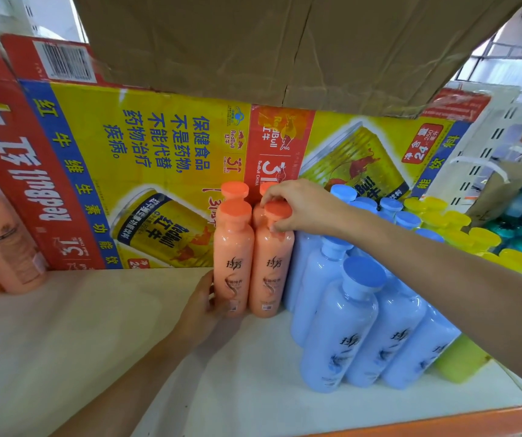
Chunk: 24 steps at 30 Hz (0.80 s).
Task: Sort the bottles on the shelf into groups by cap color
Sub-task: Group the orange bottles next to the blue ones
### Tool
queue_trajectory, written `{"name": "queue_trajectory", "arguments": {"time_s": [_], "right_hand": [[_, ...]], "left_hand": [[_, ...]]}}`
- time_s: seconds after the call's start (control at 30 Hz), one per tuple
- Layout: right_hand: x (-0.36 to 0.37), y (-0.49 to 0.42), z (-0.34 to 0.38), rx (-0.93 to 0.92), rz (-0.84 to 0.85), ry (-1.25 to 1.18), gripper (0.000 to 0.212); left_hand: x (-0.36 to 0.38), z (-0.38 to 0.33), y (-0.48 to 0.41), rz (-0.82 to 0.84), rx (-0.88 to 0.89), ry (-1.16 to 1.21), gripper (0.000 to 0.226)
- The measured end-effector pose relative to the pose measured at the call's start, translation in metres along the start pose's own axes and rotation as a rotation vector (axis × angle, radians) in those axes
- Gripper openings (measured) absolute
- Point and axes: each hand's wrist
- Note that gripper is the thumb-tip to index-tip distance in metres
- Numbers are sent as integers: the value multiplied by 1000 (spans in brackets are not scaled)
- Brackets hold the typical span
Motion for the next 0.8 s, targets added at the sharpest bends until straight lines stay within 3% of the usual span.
{"name": "queue_trajectory", "arguments": {"time_s": [0.8], "right_hand": [[1,4,5,32,-3,10,41]], "left_hand": [[-2,2,0,-7,9,-120,53]]}}
Point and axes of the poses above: each hand's wrist, its own y-axis away from the middle knuckle, its own x-axis out of the palm, z = x × y, and after that the axes turned 2 degrees about -y, right-handed
